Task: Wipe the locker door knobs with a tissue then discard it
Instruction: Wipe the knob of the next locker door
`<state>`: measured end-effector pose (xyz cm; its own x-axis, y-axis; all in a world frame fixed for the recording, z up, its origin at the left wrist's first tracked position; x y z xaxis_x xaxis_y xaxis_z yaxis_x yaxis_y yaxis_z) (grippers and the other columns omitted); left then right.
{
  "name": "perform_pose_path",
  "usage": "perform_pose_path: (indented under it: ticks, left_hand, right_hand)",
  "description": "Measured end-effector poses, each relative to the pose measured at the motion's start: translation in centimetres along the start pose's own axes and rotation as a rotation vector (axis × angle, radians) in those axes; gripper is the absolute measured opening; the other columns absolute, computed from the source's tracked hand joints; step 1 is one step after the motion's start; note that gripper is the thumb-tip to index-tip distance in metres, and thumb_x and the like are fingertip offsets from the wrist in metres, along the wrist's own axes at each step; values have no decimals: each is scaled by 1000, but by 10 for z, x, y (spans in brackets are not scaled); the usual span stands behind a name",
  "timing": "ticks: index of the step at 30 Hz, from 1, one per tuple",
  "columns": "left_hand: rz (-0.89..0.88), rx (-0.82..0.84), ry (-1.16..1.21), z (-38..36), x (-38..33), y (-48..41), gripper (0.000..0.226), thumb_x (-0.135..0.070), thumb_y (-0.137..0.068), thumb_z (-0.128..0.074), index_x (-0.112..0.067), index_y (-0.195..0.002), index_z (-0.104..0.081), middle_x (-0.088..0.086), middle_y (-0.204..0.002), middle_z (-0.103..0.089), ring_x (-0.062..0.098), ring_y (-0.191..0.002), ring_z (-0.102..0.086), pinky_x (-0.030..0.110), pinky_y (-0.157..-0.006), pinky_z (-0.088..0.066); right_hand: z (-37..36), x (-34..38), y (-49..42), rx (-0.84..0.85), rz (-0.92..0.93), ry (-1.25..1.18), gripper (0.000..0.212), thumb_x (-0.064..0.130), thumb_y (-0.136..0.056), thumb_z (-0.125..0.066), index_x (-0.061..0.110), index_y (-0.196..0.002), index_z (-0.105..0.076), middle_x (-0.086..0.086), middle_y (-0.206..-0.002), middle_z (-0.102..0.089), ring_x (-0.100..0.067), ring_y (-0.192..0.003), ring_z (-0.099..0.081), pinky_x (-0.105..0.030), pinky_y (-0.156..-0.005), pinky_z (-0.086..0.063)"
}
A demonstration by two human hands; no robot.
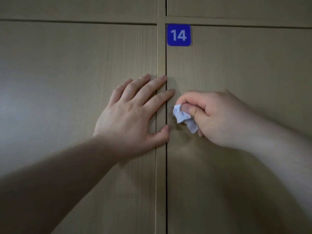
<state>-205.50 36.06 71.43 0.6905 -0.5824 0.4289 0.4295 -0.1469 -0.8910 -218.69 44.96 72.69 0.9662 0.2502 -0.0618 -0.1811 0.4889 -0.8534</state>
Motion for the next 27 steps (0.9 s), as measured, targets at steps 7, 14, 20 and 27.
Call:
perform_pose_path:
  ticks: [7, 14, 20, 27]
  left_hand:
    - [8, -15, 16, 1, -2, 1, 73, -64, -84, -42, -32, -149, -44, -6, -161, -31, 21, -149, -25, 42, -121, -16]
    - [10, -5, 9, 1, -1, 0, 72, -65, -85, -43, -33, -149, -42, -7, -161, -30, 20, -149, -24, 42, -121, -16]
    - [11, 18, 5, 0, 0, 0, 75, -66, -83, -43, -34, -151, -40, -8, -162, -27, 19, -150, -21, 42, -121, -14]
    - [5, 42, 5, 0, 0, 0, 77, -68, -84, -41, -35, -153, -35, -8, -163, -24, 19, -151, -18, 41, -121, -10]
  right_hand:
    - [1, 9, -10, 221, 3, 188, 22, 56, -87, -49, 41, -85, -65, 17, -66, -63, 2, -65, -56, -20, -54, -37]
    - [-10, -8, -4, 144, -148, -156, 23, 55, -90, -52, 38, -83, -66, 1, -55, -67, -9, -48, -64, -31, -60, -52]
    - [-21, -20, 5, -1, -222, -418, 23, 39, -97, -52, 30, -81, -67, 1, -60, -68, -11, -44, -63, -21, -46, -41]
    - [-22, -27, 24, -146, -248, -615, 28, 26, -101, -49, 23, -75, -58, -3, -60, -66, -15, -41, -59, -23, -38, -40]
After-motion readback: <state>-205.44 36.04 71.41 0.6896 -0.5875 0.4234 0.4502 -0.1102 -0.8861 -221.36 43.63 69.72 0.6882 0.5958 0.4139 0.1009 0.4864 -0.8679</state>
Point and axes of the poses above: each hand's wrist, its own y-axis away from the middle knuckle, its own z-axis out of the back of the hand, x = y × z, the point moved 6 cm from there along -y, towards the middle knuckle
